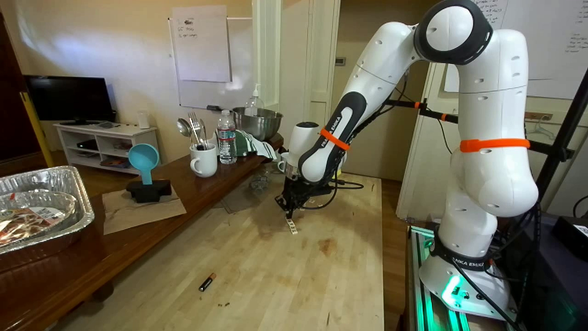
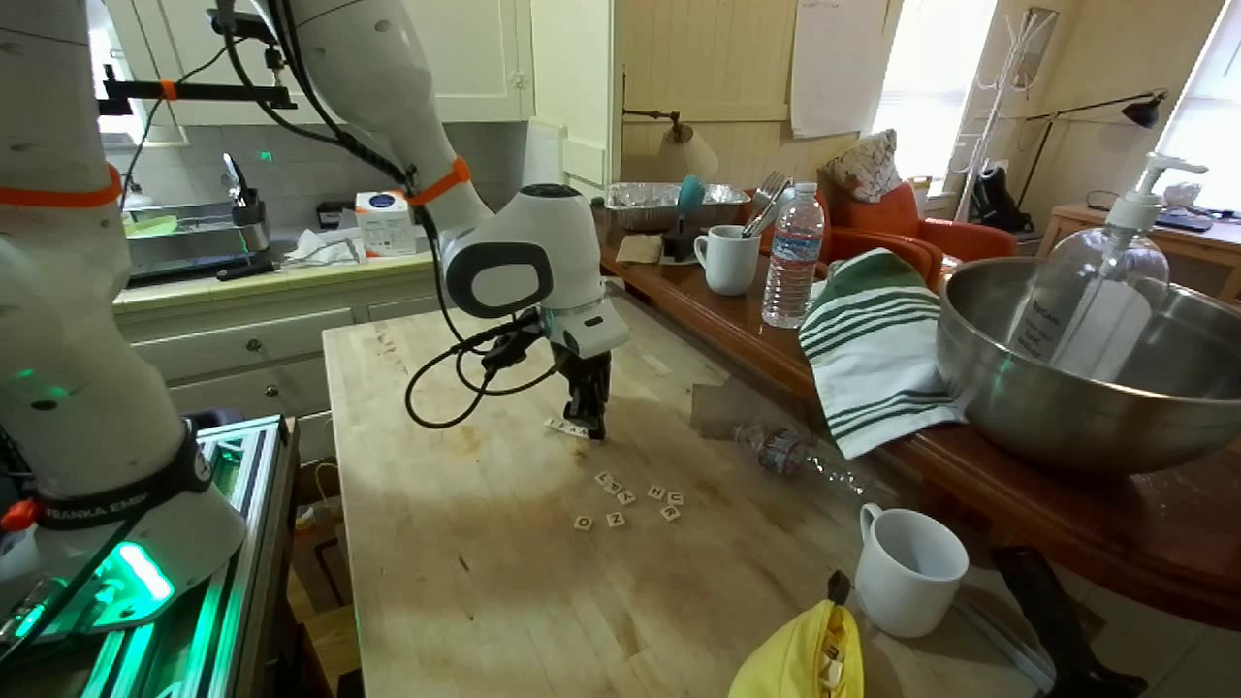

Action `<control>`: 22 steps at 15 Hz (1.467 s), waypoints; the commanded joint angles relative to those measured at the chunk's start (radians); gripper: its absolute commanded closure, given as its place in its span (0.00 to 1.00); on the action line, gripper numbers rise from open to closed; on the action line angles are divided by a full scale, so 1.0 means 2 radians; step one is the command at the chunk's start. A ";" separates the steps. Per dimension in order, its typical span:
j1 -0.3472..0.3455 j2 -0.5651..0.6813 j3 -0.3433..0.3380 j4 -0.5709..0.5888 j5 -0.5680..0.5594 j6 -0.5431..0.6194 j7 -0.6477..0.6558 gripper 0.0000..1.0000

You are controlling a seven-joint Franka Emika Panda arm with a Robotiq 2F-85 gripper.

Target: Put an item on the table next to the aligned items

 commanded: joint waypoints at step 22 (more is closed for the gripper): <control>-0.039 -0.076 0.070 -0.029 0.052 -0.043 -0.250 1.00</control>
